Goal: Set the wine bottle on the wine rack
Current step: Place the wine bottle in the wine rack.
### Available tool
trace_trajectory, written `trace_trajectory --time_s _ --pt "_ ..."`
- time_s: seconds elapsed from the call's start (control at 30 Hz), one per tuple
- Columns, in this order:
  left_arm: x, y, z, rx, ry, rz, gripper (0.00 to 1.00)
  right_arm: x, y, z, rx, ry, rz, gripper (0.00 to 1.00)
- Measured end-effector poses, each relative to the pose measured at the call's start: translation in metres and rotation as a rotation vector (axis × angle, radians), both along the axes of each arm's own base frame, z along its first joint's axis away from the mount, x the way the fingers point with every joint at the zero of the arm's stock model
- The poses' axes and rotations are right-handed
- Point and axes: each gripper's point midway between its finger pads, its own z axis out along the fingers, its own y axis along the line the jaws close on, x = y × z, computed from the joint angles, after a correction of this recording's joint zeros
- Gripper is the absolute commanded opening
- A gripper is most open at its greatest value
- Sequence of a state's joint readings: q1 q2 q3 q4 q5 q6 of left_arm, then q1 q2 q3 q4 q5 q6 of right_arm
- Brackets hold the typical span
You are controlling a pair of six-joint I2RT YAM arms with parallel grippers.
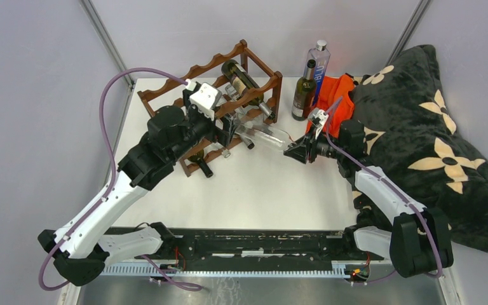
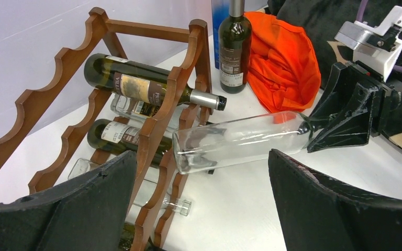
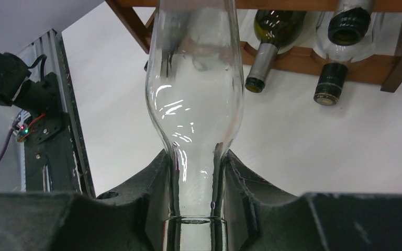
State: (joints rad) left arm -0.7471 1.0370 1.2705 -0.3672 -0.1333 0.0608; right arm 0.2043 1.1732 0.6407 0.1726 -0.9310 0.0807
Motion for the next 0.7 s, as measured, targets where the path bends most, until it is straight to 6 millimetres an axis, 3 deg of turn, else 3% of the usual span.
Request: trace_trajectory --time_s 0.17,0.53,0.7 --pt "-0.001 0.003 0.002 -0.003 -0.005 0.011 1.00 0.013 0.008 0.005 0.034 0.002 -0.039 0.00" --pt "-0.001 0.007 0.003 -0.005 -0.010 0.022 1.00 0.028 0.012 -0.008 0.034 0.051 -0.109 0.00" --pt "-0.001 0.006 -0.003 0.005 -0.001 0.023 1.00 0.033 0.023 -0.013 0.016 0.038 -0.124 0.00"
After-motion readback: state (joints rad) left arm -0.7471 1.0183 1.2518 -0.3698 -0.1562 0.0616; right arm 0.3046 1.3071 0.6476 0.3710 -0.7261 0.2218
